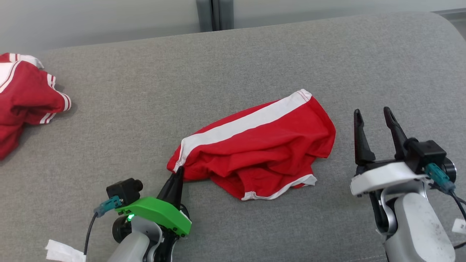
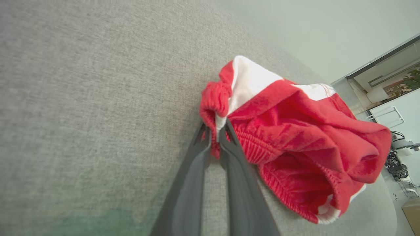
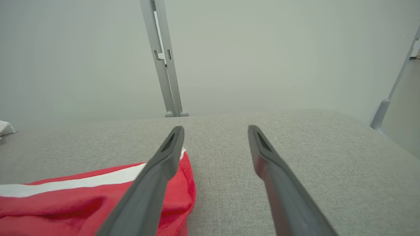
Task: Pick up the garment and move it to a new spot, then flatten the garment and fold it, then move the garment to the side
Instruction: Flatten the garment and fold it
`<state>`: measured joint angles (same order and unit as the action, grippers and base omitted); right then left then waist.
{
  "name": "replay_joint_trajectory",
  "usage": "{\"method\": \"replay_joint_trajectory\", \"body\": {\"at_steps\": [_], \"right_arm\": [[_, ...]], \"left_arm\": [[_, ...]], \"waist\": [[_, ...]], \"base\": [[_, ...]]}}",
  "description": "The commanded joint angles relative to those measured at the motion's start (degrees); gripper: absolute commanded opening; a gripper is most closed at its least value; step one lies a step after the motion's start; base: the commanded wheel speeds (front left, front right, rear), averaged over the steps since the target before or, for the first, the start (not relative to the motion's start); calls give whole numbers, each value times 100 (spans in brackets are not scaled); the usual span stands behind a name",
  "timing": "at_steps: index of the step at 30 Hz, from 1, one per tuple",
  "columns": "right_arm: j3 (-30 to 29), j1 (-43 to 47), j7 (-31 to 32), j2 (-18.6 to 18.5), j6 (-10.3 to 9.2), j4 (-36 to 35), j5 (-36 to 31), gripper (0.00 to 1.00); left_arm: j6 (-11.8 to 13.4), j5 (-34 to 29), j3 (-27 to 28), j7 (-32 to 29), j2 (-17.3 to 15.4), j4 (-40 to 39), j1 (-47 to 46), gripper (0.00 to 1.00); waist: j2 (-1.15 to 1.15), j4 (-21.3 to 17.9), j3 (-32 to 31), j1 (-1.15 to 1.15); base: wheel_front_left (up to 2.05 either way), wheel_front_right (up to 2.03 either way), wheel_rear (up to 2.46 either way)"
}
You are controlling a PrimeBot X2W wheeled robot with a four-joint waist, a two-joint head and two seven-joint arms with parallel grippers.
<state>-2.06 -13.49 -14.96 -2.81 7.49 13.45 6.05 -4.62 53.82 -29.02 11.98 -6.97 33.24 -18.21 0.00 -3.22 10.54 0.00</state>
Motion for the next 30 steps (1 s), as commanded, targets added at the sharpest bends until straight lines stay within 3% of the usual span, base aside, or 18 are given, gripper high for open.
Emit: {"method": "replay_joint_trajectory", "body": {"at_steps": [1, 12, 18, 26, 27, 28, 29, 30], "right_arm": [[42, -222, 113, -15, 1, 68, -99, 100], [923, -2072, 2869, -700, 1, 1430, 222, 100], [1179, -2547, 3232, -907, 1, 2123, 456, 100], [1363, -2930, 3369, -918, 1, 3012, 760, 100], [1392, -2961, 3353, -923, 1, 3071, 799, 89], [1429, -2990, 3310, -916, 1, 3140, 850, 46], [1468, -3019, 3264, -911, 1, 3203, 897, 33], [1517, -3038, 3196, -902, 1, 3227, 947, 5]], "left_arm": [[3, 1, 19, -25, -83, -76, 83, 0], [159, -182, -177, -49, 2, -295, -62, 0], [102, -230, -272, -16, 100, -204, -186, 0], [23, -239, -374, 60, 200, -63, -322, 0], [22, -243, -381, 71, 208, -53, -339, 0], [20, -236, -388, 75, 216, -44, -357, 0], [13, -234, -391, 84, 221, -32, -373, 0], [9, -233, -391, 93, 224, -22, -386, 0]], "waist": [[0, 84, 1, 0], [0, 580, 173, 0], [0, 843, 318, 0], [0, 1042, 439, 0], [0, 1049, 443, 0], [0, 1052, 447, 0], [0, 1051, 448, 0], [0, 1046, 448, 0]], "base": [[0, 0, 0], [0, 0, 0], [0, 0, 0], [0, 0, 0], [0, 0, 0], [0, 0, 0], [0, 0, 0], [0, 0, 0]]}}
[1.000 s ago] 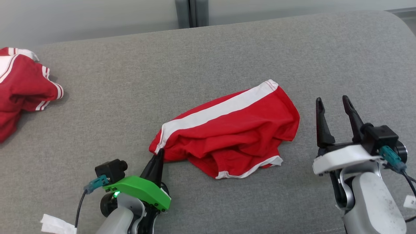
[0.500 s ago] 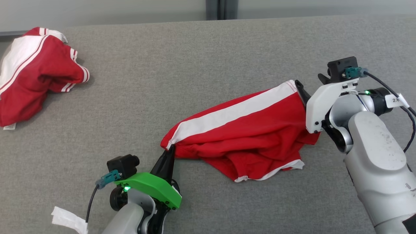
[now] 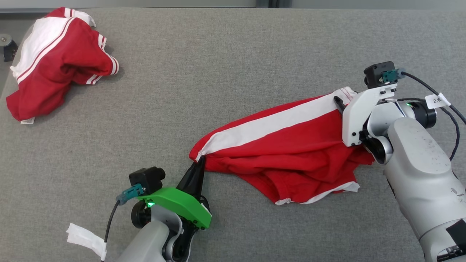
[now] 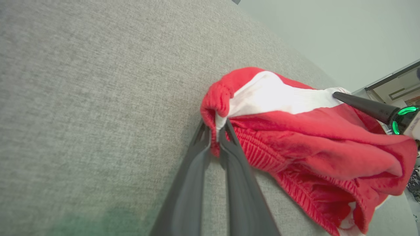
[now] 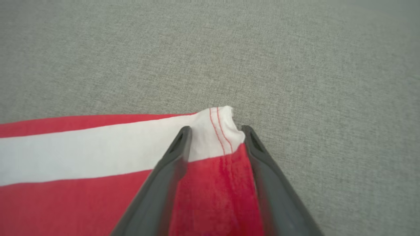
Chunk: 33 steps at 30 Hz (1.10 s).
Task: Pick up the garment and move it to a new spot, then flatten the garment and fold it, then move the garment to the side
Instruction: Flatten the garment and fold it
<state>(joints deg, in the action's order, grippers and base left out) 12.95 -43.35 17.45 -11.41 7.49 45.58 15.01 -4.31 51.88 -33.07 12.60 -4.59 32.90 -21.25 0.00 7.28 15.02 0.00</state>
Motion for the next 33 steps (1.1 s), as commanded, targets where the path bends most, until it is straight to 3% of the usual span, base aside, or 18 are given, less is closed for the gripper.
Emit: {"method": "replay_joint_trajectory", "body": {"at_steps": [1, 10, 22, 27, 33], "right_arm": [[32, -71, -105, -40, 1, 67, 103, 0], [148, -356, -1185, -20, 1, 313, 264, 0], [-243, -1243, -3031, 291, 1, 153, 164, 0], [-418, -1370, -3236, 453, 1, -388, 163, 0], [-600, -831, -3266, 575, 1, -1453, 317, 0]], "left_arm": [[-27, -37, 19, 33, -13, 25, -104, 0], [43, -177, 156, 130, -108, 48, -607, 0], [114, -703, 376, 156, -345, -163, -2673, 0], [104, -816, 473, 162, -513, -266, -3252, 0], [20, -798, 580, 211, -685, -576, -3195, 0]], "waist": [[0, -13, -2, 0], [0, -251, -32, 0], [0, -908, -241, 0], [0, -1146, -326, 0], [0, -1248, -371, 0]], "base": [[0, 0, 0], [0, 0, 0], [0, 0, 0], [0, 0, 0], [0, 0, 0]]}}
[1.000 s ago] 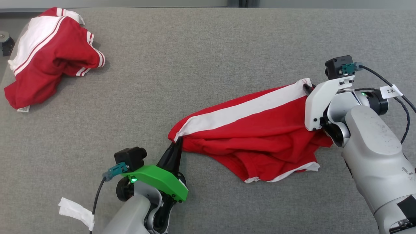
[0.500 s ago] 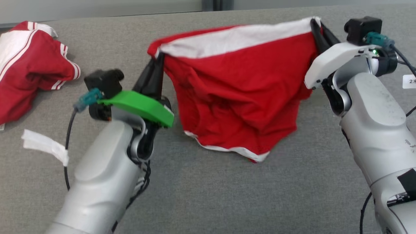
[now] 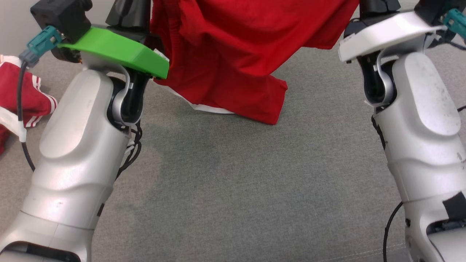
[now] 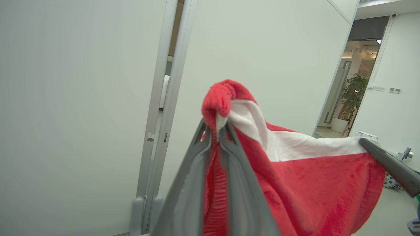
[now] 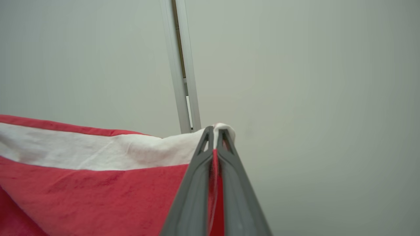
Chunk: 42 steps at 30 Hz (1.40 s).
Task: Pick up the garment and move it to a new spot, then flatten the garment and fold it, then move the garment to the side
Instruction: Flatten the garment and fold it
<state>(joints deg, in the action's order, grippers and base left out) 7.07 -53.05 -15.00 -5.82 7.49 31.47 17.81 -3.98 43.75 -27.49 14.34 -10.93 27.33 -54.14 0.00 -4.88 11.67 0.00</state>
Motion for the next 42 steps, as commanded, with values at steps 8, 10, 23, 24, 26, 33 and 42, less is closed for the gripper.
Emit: {"method": "replay_joint_trajectory", "body": {"at_steps": [8, 10, 23, 24, 26, 33, 42], "right_arm": [[114, 1816, -12, 90, 1, -1393, 181, 0], [158, 2313, 0, 113, 1, -1652, 197, 0], [-167, 4509, 283, 273, 1, -1959, 276, 0], [-157, 4570, 300, 277, 1, -1914, 275, 0], [-120, 4649, 297, 285, 1, -1788, 323, 0], [15, 4469, 168, 288, 1, -1161, 454, 0], [190, 4203, 29, 288, 1, -529, 461, 44]], "left_arm": [[10, 66, -183, 30, -275, -600, 1357, 0], [49, 89, -271, 2, -357, -707, 1780, 0], [-61, 617, -561, -605, -855, -828, 3505, 0], [-67, 643, -573, -657, -888, -804, 3534, 0], [-87, 741, -587, -773, -913, -744, 3598, 0], [-170, 945, -736, -1116, -817, -509, 3546, 0], [-86, 828, -785, -912, -673, -205, 3446, 100]], "waist": [[0, -7, -91, 0], [0, 9, -88, 0], [0, 115, -47, 0], [0, 118, -50, 0], [0, 122, -61, 0], [0, 142, -123, 0], [0, 198, -259, 0]], "base": [[0, 0, 0], [0, 0, 0], [0, 0, 0], [0, 0, 0], [0, 0, 0], [0, 0, 0], [0, 0, 0]]}}
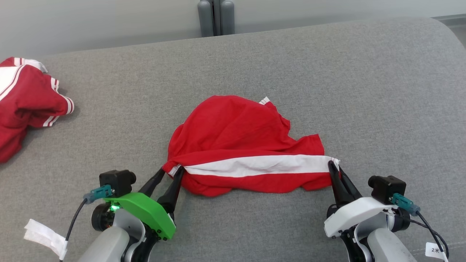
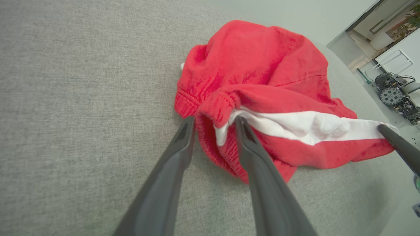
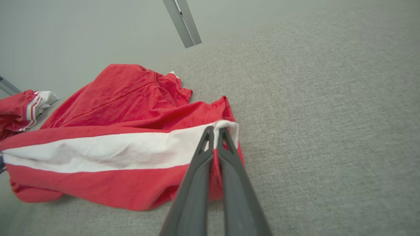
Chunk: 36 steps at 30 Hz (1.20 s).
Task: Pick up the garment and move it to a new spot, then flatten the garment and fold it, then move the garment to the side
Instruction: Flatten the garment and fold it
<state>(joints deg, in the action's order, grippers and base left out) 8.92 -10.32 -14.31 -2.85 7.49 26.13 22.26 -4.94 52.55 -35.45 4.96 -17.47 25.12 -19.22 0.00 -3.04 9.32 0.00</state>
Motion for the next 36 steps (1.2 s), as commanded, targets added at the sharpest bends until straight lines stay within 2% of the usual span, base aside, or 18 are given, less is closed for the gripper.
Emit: {"method": "replay_joint_trajectory", "body": {"at_steps": [1, 2, 7, 12, 18, 24, 29, 36], "right_arm": [[-5, -70, -49, -9, 1, 52, -22, 74], [-25, -63, -61, -10, 1, 79, -55, 100], [-201, 10, -88, -9, 1, 93, -312, 100], [-523, 124, -91, -10, 1, -301, -619, 100], [-863, 321, -91, -9, 1, -840, -893, 100], [-920, 444, -91, -9, 1, -1047, -921, 100], [-859, 380, -92, -10, 1, -1117, -892, 100], [-906, 325, -92, -10, 1, -1135, -903, 100]], "left_arm": [[85, -143, 21, 132, -47, 34, -28, 100], [150, -233, 15, 237, -78, 43, -22, 100], [380, -484, 134, 806, 13, -64, 151, 100], [545, -651, 150, 962, 154, -266, 370, 100], [722, -735, 24, 875, 195, -493, 666, 100], [849, -558, -69, 595, 290, -646, 845, 100], [904, -266, 178, 611, 463, -363, 671, 100], [710, -177, 237, 722, 635, -3, 414, 100]], "waist": [[0, 22, -51, 0], [0, 28, -72, 0], [0, 46, -202, 0], [0, 69, -296, 0], [0, 117, -368, 0], [0, 155, -366, 0], [0, 97, -260, 0], [0, -31, -138, 0]], "base": [[0, 0, 0], [0, 0, 0], [0, 0, 0], [0, 0, 0], [0, 0, 0], [0, 0, 0], [0, 0, 0], [0, 0, 0]]}}
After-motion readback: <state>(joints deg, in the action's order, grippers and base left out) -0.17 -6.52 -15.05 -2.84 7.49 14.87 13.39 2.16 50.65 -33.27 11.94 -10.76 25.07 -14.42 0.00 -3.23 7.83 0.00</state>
